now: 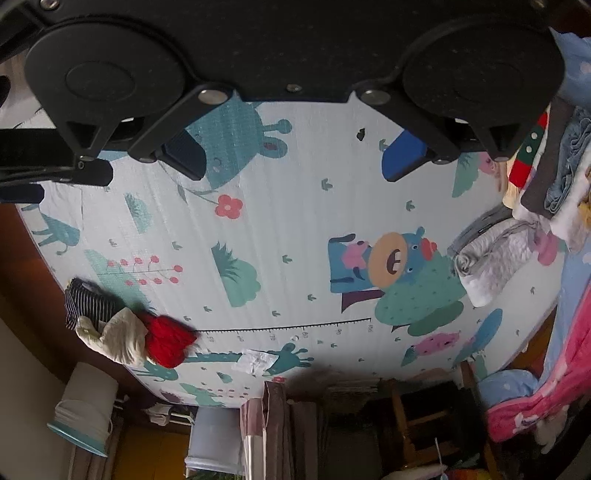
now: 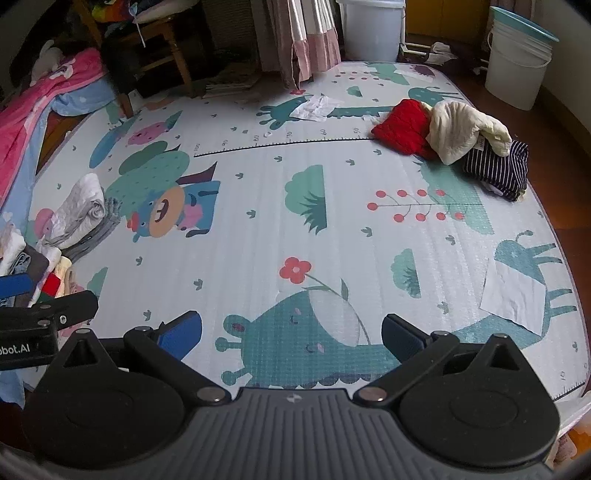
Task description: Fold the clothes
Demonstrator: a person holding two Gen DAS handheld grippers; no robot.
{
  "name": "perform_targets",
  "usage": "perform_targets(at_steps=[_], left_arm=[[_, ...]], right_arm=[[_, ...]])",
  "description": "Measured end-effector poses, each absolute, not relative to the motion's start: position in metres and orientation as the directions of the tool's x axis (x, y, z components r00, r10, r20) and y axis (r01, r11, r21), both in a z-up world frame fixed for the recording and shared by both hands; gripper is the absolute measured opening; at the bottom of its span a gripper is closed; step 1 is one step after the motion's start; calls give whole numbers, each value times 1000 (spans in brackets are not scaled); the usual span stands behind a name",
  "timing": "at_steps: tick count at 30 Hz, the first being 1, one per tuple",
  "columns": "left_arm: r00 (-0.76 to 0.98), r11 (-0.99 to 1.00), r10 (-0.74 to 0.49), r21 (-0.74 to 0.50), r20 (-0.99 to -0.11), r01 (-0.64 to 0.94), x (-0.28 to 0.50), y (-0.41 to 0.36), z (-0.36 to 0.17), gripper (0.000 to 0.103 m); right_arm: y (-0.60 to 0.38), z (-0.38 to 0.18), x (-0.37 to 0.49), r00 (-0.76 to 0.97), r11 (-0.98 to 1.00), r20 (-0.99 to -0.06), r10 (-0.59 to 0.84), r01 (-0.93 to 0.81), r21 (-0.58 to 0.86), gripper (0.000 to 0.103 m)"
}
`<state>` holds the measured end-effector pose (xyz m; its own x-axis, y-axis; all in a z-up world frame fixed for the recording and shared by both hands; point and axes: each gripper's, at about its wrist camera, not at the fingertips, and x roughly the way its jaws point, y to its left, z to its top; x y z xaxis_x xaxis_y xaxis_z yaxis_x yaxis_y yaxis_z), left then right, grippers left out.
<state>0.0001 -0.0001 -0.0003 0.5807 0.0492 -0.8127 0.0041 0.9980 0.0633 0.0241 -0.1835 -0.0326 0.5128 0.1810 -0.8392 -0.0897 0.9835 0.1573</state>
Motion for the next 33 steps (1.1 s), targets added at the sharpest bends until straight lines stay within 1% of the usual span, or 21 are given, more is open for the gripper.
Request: perform_targets(at_steps=[2, 5, 7, 13, 33], left_arm=[[568, 999, 39, 42, -822, -7, 1, -1, -1, 103], [558, 999, -12, -27, -829, -20, 1, 11, -1, 103], [561, 999, -24, -43, -828, -21, -2, 17, 1, 103], [563, 1000, 0, -6, -827, -8, -7, 5, -4, 103], [553, 1000, -9, -14, -833, -4, -7, 5, -4, 103]], right_arm=[[-183, -34, 24, 511, 984, -840, 181, -91, 156, 103], [-182, -35, 23, 509, 984, -842, 180, -93, 154, 103], [-179, -33, 23, 508, 984, -843, 179, -96, 151, 103], [-175, -32, 24, 507, 983, -843, 182, -98, 154, 103], [-175, -37, 24, 500, 982, -845, 190, -109, 156, 103]])
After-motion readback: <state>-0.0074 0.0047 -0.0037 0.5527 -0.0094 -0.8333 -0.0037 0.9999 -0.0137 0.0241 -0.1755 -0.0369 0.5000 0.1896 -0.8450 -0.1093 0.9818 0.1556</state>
